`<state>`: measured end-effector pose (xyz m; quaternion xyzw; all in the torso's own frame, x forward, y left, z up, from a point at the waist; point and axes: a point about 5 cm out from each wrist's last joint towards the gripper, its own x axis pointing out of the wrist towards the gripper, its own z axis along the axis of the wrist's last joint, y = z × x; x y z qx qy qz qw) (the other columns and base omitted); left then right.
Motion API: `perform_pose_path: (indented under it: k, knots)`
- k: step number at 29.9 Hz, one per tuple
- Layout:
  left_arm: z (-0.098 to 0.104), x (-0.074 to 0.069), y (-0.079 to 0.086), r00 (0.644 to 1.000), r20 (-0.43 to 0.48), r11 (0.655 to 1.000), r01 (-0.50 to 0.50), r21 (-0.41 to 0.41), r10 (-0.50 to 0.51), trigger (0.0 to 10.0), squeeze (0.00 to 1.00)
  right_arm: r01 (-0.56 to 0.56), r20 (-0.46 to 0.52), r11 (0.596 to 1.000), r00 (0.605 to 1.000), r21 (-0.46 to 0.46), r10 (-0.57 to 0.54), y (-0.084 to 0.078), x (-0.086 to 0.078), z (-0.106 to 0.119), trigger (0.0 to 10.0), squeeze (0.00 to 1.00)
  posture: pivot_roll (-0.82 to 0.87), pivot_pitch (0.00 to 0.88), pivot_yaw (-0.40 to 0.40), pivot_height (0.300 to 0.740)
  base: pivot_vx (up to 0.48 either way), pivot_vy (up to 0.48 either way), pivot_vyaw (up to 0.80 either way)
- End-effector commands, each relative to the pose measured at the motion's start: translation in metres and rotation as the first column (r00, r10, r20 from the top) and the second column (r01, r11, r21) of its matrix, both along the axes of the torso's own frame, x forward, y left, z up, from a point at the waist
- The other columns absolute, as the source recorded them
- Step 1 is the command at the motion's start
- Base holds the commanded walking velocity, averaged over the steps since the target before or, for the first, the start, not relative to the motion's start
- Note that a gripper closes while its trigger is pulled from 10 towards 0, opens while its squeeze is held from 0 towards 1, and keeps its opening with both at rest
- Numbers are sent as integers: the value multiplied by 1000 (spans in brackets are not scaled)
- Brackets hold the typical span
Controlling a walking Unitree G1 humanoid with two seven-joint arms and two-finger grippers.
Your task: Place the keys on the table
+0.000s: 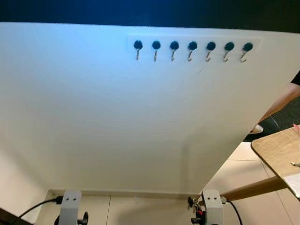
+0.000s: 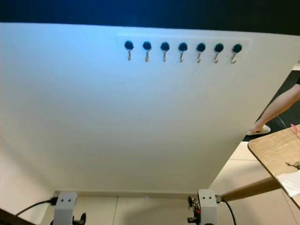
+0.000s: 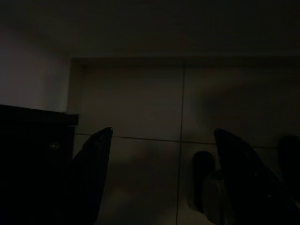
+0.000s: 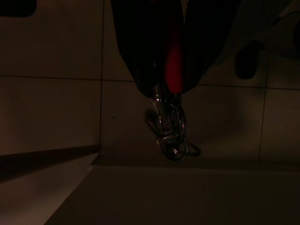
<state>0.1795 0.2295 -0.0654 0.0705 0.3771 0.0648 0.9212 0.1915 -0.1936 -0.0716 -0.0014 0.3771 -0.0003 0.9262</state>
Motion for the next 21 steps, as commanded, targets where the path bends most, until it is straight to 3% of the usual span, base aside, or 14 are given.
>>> perform_pose_path:
  k: [1, 21]
  knots:
    - [-7, -7, -11, 999, -32, 999, 23, -32, -25, 10000, 0, 2, -5, 1000, 1000, 0, -2, -3, -3, -1, 10000, 0, 14, 56, -5, 740, 0, 0, 0]
    - [-17, -14, -20, 993, -77, 996, 81, -45, -85, 10000, 0, -38, -25, 999, 999, 13, 39, 1, -6, -5, 10000, 0, 17, 0, -8, 740, 0, 0, 0]
